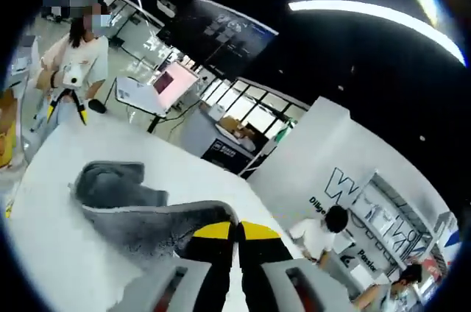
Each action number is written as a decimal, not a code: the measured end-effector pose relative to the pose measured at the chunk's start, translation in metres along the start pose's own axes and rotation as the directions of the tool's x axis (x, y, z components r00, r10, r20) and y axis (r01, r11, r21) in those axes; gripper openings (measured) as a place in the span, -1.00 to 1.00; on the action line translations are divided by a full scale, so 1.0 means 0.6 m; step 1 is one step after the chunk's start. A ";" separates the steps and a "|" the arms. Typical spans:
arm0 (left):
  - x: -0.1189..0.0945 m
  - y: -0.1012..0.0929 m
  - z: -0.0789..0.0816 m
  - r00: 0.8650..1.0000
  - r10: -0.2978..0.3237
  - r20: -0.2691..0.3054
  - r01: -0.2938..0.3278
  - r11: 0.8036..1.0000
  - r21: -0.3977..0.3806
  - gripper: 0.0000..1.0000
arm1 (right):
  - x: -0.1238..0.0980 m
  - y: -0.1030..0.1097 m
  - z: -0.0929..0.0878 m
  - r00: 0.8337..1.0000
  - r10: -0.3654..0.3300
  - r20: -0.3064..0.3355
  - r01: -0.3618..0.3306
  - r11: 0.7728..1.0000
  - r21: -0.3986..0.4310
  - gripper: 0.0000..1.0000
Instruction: Fold the towel on the table until its edges align and the towel forms a compact rectangular stack.
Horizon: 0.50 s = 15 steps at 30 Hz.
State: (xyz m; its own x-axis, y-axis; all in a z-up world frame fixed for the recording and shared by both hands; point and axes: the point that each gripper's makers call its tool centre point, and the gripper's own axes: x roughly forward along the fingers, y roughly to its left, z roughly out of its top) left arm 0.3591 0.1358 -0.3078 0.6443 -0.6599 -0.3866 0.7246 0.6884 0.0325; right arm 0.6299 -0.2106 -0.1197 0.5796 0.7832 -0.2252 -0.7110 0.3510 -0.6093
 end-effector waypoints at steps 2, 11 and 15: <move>0.001 -0.002 -0.002 1.000 -0.006 -0.007 0.006 1.000 0.003 0.94 | -0.034 0.046 -0.054 0.998 0.037 -0.041 -0.035 0.999 0.038 -0.96; 0.015 -0.016 0.001 0.999 -0.029 -0.020 0.030 0.999 0.014 0.94 | -0.173 0.215 -0.244 0.959 0.189 -0.210 -0.148 0.970 0.195 -0.95; 0.020 -0.025 0.004 0.999 -0.037 -0.030 0.037 0.999 0.018 0.94 | -0.207 0.244 -0.283 0.952 0.200 -0.233 -0.148 0.964 0.222 -0.96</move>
State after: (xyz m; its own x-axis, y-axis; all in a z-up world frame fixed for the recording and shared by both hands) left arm 0.3568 0.1169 -0.3109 0.6095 -0.6754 -0.4151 0.7526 0.6576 0.0351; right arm 0.5214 -0.3433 -0.3101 0.5021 0.6957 -0.5137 -0.8595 0.3361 -0.3850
